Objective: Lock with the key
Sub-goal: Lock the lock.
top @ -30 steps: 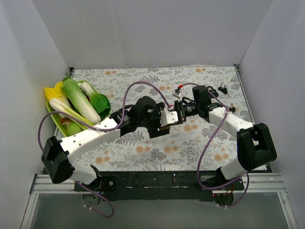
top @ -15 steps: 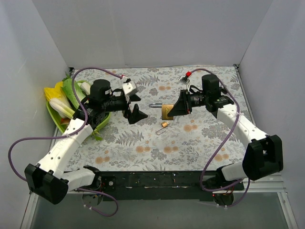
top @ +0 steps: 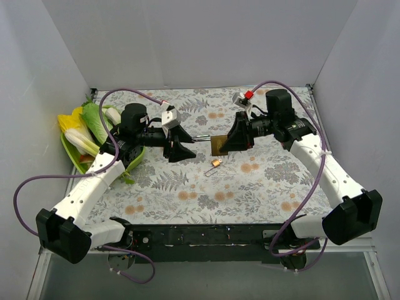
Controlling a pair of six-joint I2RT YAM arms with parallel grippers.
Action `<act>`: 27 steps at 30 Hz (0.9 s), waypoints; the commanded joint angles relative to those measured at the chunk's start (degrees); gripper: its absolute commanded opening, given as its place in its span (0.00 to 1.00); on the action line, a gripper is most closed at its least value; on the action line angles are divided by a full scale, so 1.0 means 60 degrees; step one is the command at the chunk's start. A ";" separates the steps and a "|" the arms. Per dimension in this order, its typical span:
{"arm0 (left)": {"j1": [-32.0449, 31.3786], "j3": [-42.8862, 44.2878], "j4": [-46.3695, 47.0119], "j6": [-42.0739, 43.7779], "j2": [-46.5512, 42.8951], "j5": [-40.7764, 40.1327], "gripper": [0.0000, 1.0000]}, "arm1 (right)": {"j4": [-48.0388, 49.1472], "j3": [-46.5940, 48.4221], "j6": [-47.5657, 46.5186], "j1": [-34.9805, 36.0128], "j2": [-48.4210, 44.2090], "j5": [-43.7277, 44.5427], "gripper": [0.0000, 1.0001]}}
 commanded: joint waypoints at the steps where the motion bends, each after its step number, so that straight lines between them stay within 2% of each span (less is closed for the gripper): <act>1: -0.0035 0.0321 0.0576 -0.0720 -0.0129 0.0823 0.52 | -0.0715 0.1009 -0.1888 -0.0014 -0.0509 0.0302 0.01; 4: -0.0079 0.0409 0.0899 -0.1365 -0.0114 0.1043 0.39 | -0.0747 0.1157 -0.2534 0.0001 -0.0714 0.0582 0.01; 6: -0.0152 0.0482 0.0914 -0.1469 -0.0085 0.1029 0.34 | -0.0863 0.1317 -0.2711 0.0001 -0.0730 0.0538 0.01; 9: -0.0166 0.0366 0.0944 -0.1484 -0.0187 0.0416 0.41 | -0.1186 0.1479 -0.2916 0.0016 -0.0686 0.0348 0.01; 10: -0.0152 0.0322 0.0944 -0.1382 -0.0289 -0.0268 0.48 | -0.1230 0.1479 -0.3018 0.0016 -0.0700 0.0290 0.01; 12: -0.0166 0.0263 0.0886 -0.1192 -0.0436 -0.1077 0.54 | -0.1347 0.1436 -0.3048 0.0015 -0.0788 0.0260 0.01; 13: -0.0152 0.0176 0.0856 -0.0698 -0.0509 -0.1588 0.57 | -0.1405 0.1421 -0.3048 0.0001 -0.0817 0.0260 0.01; 14: -0.0152 0.0146 0.0870 -0.0403 -0.0655 -0.2261 0.66 | -0.1450 0.1391 -0.3092 0.0015 -0.0861 0.0245 0.01; 16: -0.0166 -0.0072 0.0914 0.0460 -0.0846 -0.2836 0.70 | -0.1523 0.1260 -0.3107 0.0016 -0.0905 0.0202 0.01; 18: -0.0298 -0.0205 0.1118 0.1194 -0.1110 -0.3015 0.70 | -0.1436 0.1172 -0.3063 0.0030 -0.0949 0.0187 0.01; 20: -0.0429 -0.0235 0.1134 0.1503 -0.1169 -0.2651 0.68 | -0.1202 0.1011 -0.2932 0.0045 -0.0978 0.0172 0.01; 27: -0.1542 -0.0162 0.1237 0.1388 -0.0804 -0.2574 0.54 | -0.0966 0.0996 -0.3033 0.0220 -0.0920 0.0230 0.01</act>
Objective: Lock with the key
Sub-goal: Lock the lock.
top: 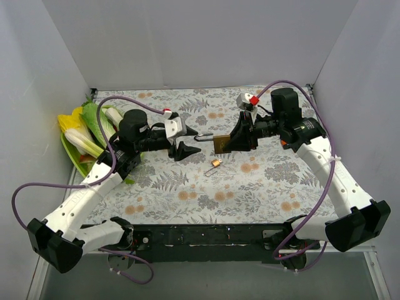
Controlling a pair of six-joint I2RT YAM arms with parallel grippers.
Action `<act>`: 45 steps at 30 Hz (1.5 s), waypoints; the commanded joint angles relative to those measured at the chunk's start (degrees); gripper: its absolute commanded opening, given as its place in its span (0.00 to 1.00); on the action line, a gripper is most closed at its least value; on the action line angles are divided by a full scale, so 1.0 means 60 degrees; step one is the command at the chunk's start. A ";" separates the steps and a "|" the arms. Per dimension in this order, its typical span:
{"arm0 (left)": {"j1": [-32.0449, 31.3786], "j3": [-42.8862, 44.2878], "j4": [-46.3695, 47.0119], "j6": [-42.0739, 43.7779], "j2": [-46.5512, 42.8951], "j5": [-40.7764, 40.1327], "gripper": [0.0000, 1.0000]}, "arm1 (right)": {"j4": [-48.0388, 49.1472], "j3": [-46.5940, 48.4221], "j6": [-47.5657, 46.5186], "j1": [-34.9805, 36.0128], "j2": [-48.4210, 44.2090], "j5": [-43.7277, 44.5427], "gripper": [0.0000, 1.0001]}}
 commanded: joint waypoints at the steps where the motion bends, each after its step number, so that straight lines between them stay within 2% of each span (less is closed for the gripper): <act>1: -0.0738 0.0056 0.0195 0.0185 0.0188 -0.0240 0.49 | 0.0680 0.0216 -0.0279 0.0191 -0.0359 -0.0462 0.01; 5: -0.0974 0.0115 0.0064 -0.0298 0.0262 0.0198 0.35 | 0.0359 0.0436 -0.0762 0.0236 -0.0388 -0.0286 0.01; 7: -0.0974 0.0203 -0.0054 -0.0793 0.0378 0.0301 0.25 | 0.0095 0.0611 -0.1389 0.0250 -0.0432 -0.0038 0.01; 8: -0.0974 0.0276 -0.0127 -0.0898 0.0408 0.0374 0.17 | -0.0022 0.0641 -0.1539 0.0250 -0.0490 0.0050 0.01; 12: -0.0974 0.0686 -0.0566 -0.1411 0.0671 0.1033 0.04 | -0.0432 0.0846 -0.2417 0.0251 -0.0520 0.0344 0.01; 14: -0.0974 0.0978 -0.0785 -0.1602 0.0890 0.1384 0.00 | -0.0652 0.0905 -0.2972 0.0280 -0.0491 0.0417 0.01; 19: -0.0988 0.1346 -0.1167 -0.1881 0.1170 0.1547 0.00 | -0.0859 0.0905 -0.3429 0.0397 -0.0476 0.0520 0.01; 27: -0.0988 0.1200 -0.0686 -0.2086 0.1126 0.1066 0.00 | -0.0946 0.0758 -0.3503 0.0572 -0.0593 0.0301 0.01; 30: -0.0974 0.0951 -0.0217 -0.2115 0.0951 0.0786 0.00 | -0.1005 0.0613 -0.3109 0.0733 -0.0608 -0.0049 0.01; 39: -0.0988 0.0818 -0.0215 -0.1559 0.0716 0.0580 0.00 | -0.0186 0.0377 -0.1192 0.0836 -0.0418 -0.0402 0.01; 45: -0.0988 0.0920 -0.0418 -0.1559 0.0701 0.0681 0.01 | 0.0195 0.0421 -0.0852 0.0836 -0.0344 -0.0273 0.01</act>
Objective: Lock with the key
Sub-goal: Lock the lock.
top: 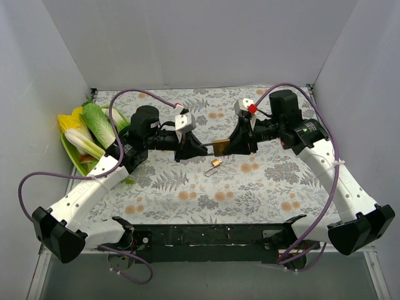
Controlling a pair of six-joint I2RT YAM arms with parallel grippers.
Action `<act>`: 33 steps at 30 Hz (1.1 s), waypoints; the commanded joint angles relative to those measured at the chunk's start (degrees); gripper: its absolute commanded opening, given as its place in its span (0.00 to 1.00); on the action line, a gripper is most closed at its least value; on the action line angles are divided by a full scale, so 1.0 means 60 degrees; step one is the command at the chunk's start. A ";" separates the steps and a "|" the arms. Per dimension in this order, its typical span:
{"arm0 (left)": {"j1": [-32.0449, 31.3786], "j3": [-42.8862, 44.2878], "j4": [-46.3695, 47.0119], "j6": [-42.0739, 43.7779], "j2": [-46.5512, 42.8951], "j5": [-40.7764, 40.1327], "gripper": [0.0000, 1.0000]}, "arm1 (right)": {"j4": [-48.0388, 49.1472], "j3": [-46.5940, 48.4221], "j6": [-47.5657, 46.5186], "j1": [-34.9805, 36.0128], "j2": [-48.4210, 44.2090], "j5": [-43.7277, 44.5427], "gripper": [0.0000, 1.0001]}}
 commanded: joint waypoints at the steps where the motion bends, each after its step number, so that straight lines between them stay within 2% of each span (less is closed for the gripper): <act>1: -0.0107 0.0203 0.0280 0.0132 -0.0162 0.0034 0.05 | 0.1285 0.0112 0.0562 0.0294 -0.0107 -0.0752 0.01; 4: 0.0155 0.0409 -0.0773 -0.0103 0.0129 0.0310 0.18 | 0.1184 0.0243 0.0357 0.0163 -0.0064 -0.0517 0.01; 6: 0.1281 0.0409 -0.1813 0.0116 0.0349 0.1347 0.21 | 0.0775 0.0375 0.0269 0.0074 -0.0034 -0.0590 0.01; 7: 0.1720 0.0467 -0.2237 0.0654 0.0525 0.1774 0.27 | 0.0657 0.0390 0.0109 0.0016 -0.0092 -0.0576 0.01; 9: 0.1768 0.0497 -0.3236 0.1417 0.0541 0.1793 0.34 | 0.0554 0.0303 0.0049 0.0015 -0.0180 -0.0517 0.01; 11: 0.1768 0.0235 -0.3063 0.1422 0.0192 0.1720 0.39 | 0.0583 0.0287 0.0063 0.0001 -0.0254 -0.0517 0.01; 14: 0.1768 -0.0176 -0.1850 0.1071 -0.0161 0.1705 0.43 | 0.0700 0.0287 0.0209 0.0015 -0.0181 -0.0546 0.01; 20: 0.1476 -0.0060 -0.1145 0.0659 0.0043 0.1253 0.44 | 0.1168 0.0170 0.0591 0.0015 -0.0181 -0.0678 0.01; 23: 0.1096 -0.0016 -0.0982 0.0630 0.0043 0.1018 0.37 | 0.1432 -0.0049 0.0971 0.0030 -0.0195 -0.0693 0.01; 26: 0.0729 0.0013 -0.0821 0.0498 0.0087 0.0841 0.17 | 0.1812 -0.0298 0.1249 0.0059 -0.0312 -0.0635 0.01; 27: 0.0670 -0.0001 -0.0792 0.0367 0.0101 0.0840 0.06 | 0.1900 -0.0342 0.1381 0.0074 -0.0371 -0.0634 0.01; 28: 0.0568 -0.0001 -0.0704 0.0308 0.0102 0.0826 0.03 | 0.1974 -0.0371 0.1396 0.0088 -0.0386 -0.0620 0.01; 29: 0.0553 0.0013 -0.0645 0.0235 0.0102 0.0855 0.00 | 0.1975 -0.0430 0.1397 0.0103 -0.0400 -0.0562 0.01; 33: 0.0465 0.0086 -0.0513 -0.0087 0.0160 0.1030 0.00 | 0.2091 -0.0562 0.1353 0.0147 -0.0430 -0.0444 0.01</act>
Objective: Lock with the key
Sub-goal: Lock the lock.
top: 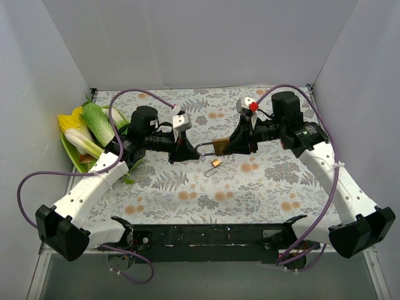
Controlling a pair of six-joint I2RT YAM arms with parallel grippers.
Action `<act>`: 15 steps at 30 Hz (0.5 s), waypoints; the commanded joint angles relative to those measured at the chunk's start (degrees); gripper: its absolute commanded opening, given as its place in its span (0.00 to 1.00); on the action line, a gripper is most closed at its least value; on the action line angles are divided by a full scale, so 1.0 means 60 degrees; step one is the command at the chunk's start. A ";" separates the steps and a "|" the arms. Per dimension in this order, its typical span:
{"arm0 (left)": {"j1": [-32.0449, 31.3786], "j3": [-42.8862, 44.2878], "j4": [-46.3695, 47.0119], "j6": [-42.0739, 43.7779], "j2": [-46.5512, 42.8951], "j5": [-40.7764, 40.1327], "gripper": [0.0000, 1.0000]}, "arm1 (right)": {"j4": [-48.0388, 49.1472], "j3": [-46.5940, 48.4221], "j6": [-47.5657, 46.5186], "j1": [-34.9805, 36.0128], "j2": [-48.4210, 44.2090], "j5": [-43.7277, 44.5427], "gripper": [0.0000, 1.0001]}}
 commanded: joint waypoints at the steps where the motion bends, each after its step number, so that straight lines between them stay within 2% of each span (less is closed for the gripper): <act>1: -0.0399 0.0258 0.1013 -0.0427 -0.0030 0.0459 0.02 | 0.1225 -0.0048 0.0249 0.0304 -0.0269 -0.0557 0.01; 3: -0.0413 0.0272 0.1013 -0.0471 -0.0044 0.0605 0.11 | 0.1225 -0.0034 0.0249 0.0303 -0.0255 -0.0498 0.01; 4: -0.0428 0.0244 0.0999 -0.0471 -0.0087 0.0606 0.24 | 0.1225 -0.0034 0.0234 0.0304 -0.0269 -0.0483 0.01; 6: -0.0428 0.0127 0.0999 -0.0471 -0.0160 0.0548 0.31 | 0.1079 0.0053 0.0147 0.0304 -0.0226 -0.0440 0.01; 15: -0.0413 -0.0123 0.0018 0.0597 -0.0454 -0.0054 0.41 | 0.0245 0.0449 -0.0542 0.0260 -0.0153 -0.0293 0.01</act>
